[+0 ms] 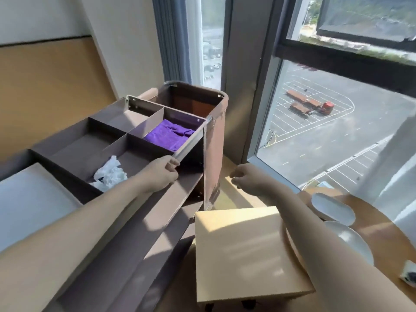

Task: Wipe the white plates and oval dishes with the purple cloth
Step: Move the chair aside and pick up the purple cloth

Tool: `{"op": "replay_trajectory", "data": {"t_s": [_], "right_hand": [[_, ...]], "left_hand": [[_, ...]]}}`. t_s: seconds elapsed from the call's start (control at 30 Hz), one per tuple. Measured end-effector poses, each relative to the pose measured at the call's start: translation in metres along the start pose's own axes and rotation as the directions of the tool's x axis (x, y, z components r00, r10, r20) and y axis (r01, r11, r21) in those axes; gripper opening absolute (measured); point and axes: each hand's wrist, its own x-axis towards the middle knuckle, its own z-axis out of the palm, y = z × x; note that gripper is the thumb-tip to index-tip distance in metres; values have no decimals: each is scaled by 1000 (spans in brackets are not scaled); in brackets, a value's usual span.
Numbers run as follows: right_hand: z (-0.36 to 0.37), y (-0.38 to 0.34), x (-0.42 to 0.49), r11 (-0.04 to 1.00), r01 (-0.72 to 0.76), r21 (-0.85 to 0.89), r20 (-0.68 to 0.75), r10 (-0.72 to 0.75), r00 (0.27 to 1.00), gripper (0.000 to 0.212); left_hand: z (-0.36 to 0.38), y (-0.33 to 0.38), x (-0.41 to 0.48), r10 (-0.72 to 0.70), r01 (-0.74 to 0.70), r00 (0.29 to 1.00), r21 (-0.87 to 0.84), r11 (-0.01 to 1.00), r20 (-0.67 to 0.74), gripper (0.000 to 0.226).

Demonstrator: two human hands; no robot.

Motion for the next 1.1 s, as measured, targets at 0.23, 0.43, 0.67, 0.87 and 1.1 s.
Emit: {"op": "replay_trajectory", "data": {"t_s": [0.23,0.43,0.67,0.87,1.1], "right_hand": [[21,-45,77,979,202,16,98,-203,974,29],[36,-70,123,963,265,37,101,-268,958,32],[22,-94,185,951,306,37,-14,-305,952,29],[9,-111,241,967,253,31,-28,-252,967,38],[32,-114,297,971,178,-158,16,-178,984,33]], "left_hand": [[-32,-26,4,-140,142,978,-2,990,-156,23],[-39,-31,28,-157,155,971,-23,988,-182,22],[-63,-36,100,-105,95,967,-52,994,-231,20],[-93,-43,174,-59,61,976,4,998,-210,21],[-87,-67,236,-60,71,997,276,959,-48,44]]}}
